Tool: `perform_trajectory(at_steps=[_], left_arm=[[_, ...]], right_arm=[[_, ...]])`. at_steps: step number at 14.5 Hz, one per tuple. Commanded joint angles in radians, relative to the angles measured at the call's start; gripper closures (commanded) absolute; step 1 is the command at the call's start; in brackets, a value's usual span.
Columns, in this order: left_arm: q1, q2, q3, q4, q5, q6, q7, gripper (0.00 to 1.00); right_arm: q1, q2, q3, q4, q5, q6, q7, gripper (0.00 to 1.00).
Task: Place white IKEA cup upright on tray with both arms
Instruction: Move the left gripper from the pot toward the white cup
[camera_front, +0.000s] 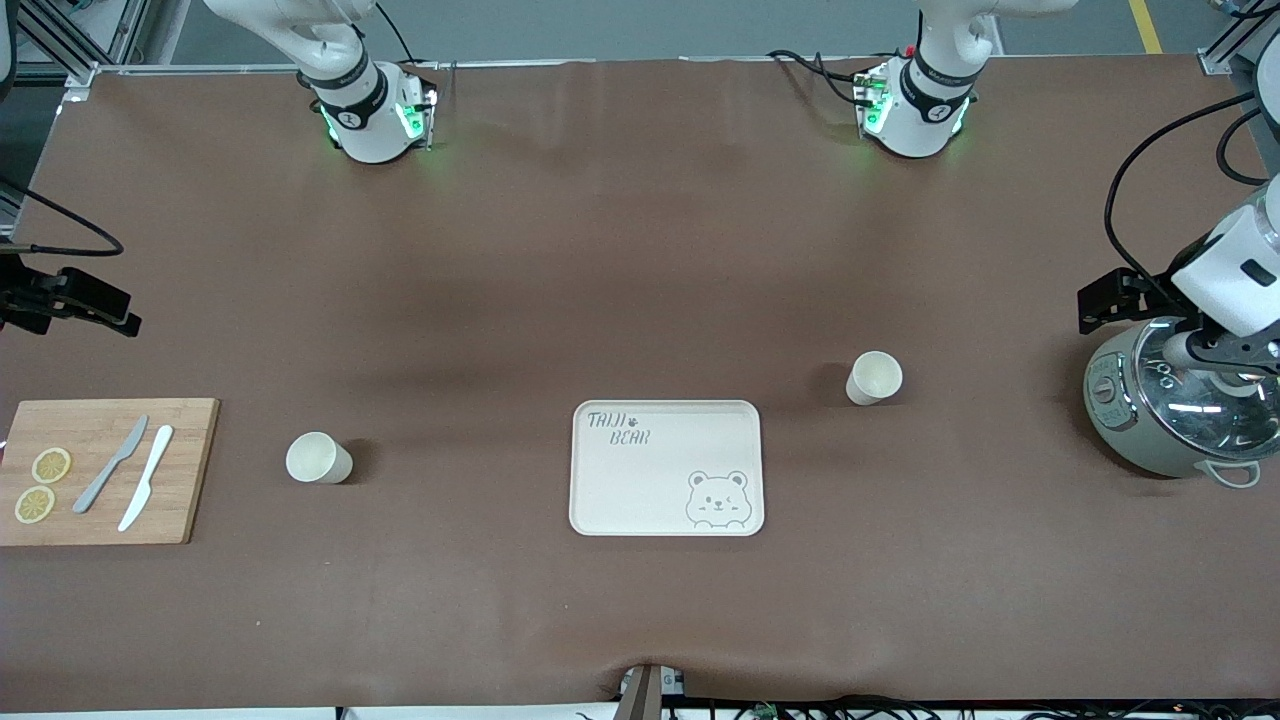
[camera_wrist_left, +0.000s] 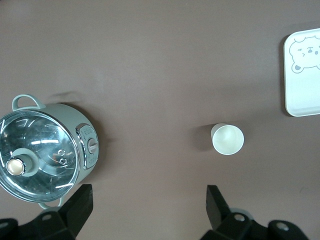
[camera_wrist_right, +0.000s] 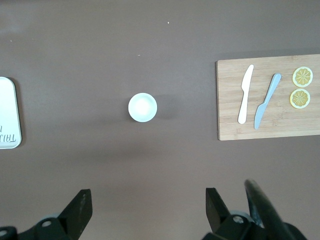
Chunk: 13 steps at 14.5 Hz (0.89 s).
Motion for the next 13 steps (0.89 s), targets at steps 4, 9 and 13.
perform_trajectory(at_steps=[4,9,13], left_arm=[[-0.001,0.016,0.003,0.006,0.008,0.02,-0.01,0.0],[0.023,0.008,-0.003,-0.204,0.005,0.22,-0.016,0.0],[0.011,-0.041,-0.019,-0.469,-0.015,0.472,-0.101,0.0]], right_arm=[[-0.011,0.005,0.004,0.01,0.0,0.0,0.01,0.0],[-0.02,0.013,0.004,0.009,0.001,0.002,0.012,0.0],[-0.022,0.025,0.004,0.009,0.001,0.002,0.012,0.0]])
